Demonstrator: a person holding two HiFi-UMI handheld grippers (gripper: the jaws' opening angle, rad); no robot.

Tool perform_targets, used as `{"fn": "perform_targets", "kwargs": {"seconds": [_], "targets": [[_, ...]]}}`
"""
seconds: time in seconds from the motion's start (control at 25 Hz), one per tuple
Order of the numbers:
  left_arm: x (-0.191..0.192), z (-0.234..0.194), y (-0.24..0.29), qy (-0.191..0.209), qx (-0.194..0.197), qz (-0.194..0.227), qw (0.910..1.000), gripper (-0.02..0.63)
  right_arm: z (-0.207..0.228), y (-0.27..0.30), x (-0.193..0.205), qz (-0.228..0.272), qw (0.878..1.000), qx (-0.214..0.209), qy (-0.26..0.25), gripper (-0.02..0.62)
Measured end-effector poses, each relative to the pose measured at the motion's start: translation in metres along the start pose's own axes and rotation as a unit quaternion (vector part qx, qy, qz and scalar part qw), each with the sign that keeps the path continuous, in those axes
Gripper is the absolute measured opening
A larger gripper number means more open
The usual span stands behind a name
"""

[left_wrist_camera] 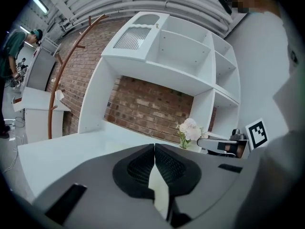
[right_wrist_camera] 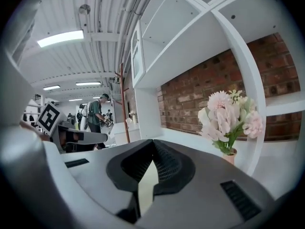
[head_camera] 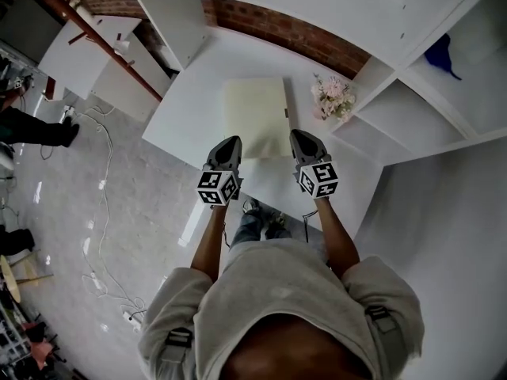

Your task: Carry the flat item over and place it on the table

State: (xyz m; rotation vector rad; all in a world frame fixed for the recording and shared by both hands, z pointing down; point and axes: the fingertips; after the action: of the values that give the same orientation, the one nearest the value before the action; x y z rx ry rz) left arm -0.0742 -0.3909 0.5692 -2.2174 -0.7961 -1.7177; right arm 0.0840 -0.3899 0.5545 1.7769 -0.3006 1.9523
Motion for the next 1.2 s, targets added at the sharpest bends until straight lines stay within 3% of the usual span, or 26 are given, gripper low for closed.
{"fn": "perform_targets", "kwargs": {"seconds": [0.56, 1.2], "targets": [[-0.087, 0.002, 0.013, 0.042, 0.004, 0.073, 0.9965, 0.017, -0.004, 0.017, -0.069, 0.065, 0.998, -0.019, -0.016, 0.026], [-0.100, 0.001, 0.017, 0.046, 0.006, 0.079, 0.9958, 0.017, 0.006, 0.019, -0.089, 0.084, 0.996, -0.003, -0.015, 0.026]]}}
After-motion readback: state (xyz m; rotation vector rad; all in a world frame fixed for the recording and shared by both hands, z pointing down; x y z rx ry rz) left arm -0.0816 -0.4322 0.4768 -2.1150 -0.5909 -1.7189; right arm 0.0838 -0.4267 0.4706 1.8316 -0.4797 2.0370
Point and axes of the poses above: the fingertips, and each gripper's own axes: y forward along the fingers, z to its right, x out of its underside, and after that the axes turned 4 degrees about z, right-handed
